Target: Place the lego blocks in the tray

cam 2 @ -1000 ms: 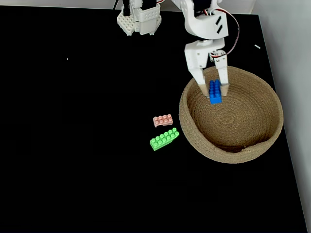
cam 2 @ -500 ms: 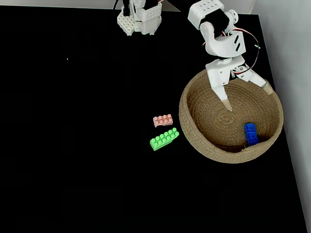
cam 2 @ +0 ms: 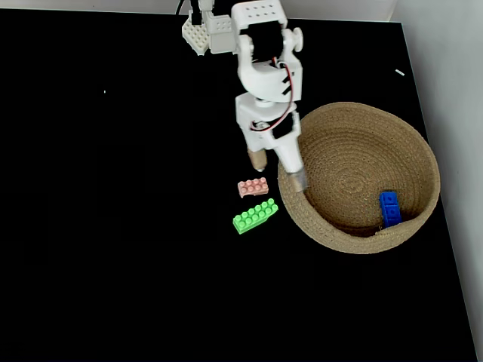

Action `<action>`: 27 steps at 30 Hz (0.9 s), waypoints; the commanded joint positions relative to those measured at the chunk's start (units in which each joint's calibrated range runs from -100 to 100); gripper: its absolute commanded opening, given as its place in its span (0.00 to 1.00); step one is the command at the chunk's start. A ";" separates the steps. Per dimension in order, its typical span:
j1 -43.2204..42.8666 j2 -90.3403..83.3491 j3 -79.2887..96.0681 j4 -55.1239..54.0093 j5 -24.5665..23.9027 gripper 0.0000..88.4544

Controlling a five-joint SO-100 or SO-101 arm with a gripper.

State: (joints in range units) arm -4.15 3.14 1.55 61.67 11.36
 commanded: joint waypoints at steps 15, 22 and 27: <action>5.22 1.85 2.79 5.01 -7.08 0.30; 3.82 5.72 3.24 4.59 -8.55 0.29; 2.59 7.35 2.51 3.92 -8.89 0.30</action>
State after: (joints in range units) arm -1.22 11.45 5.35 66.38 2.66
